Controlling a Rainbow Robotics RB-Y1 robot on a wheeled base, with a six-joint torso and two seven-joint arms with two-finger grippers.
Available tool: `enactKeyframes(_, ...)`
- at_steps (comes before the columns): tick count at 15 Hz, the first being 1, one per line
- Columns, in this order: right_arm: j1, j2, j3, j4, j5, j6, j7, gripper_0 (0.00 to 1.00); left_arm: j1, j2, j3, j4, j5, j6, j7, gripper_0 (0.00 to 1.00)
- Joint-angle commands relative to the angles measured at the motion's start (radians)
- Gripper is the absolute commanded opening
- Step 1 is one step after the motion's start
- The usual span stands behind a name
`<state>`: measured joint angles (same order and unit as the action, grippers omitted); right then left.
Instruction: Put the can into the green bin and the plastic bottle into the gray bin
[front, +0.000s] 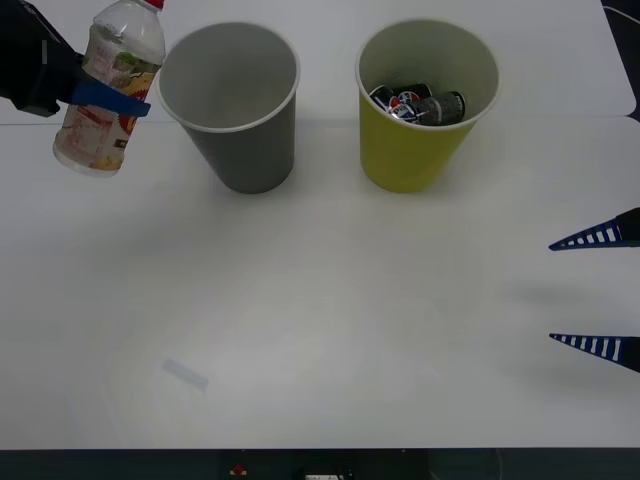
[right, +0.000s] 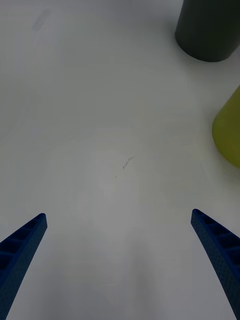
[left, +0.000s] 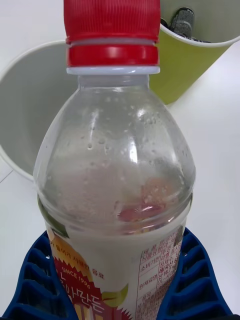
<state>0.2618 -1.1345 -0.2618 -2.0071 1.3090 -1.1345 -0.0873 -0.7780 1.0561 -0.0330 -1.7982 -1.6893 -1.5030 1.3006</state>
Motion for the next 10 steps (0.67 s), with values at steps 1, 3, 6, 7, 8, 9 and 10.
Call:
enactKeyframes(1, 0.000, 0.000, 0.000, 0.000, 0.000, 0.000, 0.000, 1.00, -0.138, -0.007, -0.134, 0.117, -0.009, 0.046, 0.000, 0.00)
enactKeyframes(3, 0.000, 0.000, 0.000, 0.000, 0.000, 0.000, 0.000, 1.00, -0.211, -0.030, -0.214, 0.191, -0.023, 0.093, 0.000, 0.00)
enactKeyframes(6, 0.000, 0.000, 0.000, 0.000, 0.000, 0.000, 0.000, 1.00, -0.319, -0.116, -0.283, 0.303, -0.110, 0.109, 0.000, 0.00)
enactKeyframes(7, 0.000, 0.000, 0.000, 0.000, 0.000, 0.000, 0.000, 1.00, -0.343, -0.142, -0.297, 0.330, -0.139, 0.109, 0.002, 0.00)
enactKeyframes(8, 0.000, 0.000, 0.000, 0.000, 0.000, 0.000, 0.000, 1.00, -0.371, -0.176, -0.309, 0.361, -0.179, 0.109, 0.002, 0.00)
enactKeyframes(9, 0.000, 0.000, 0.000, 0.000, 0.000, 0.000, 0.000, 1.00, -0.382, -0.188, -0.314, 0.376, -0.193, 0.109, 0.002, 0.00)
enactKeyframes(10, 0.000, 0.000, 0.000, 0.000, 0.000, 0.000, 0.000, 1.00, -0.411, -0.228, -0.328, 0.416, -0.236, 0.113, 0.002, 0.00)
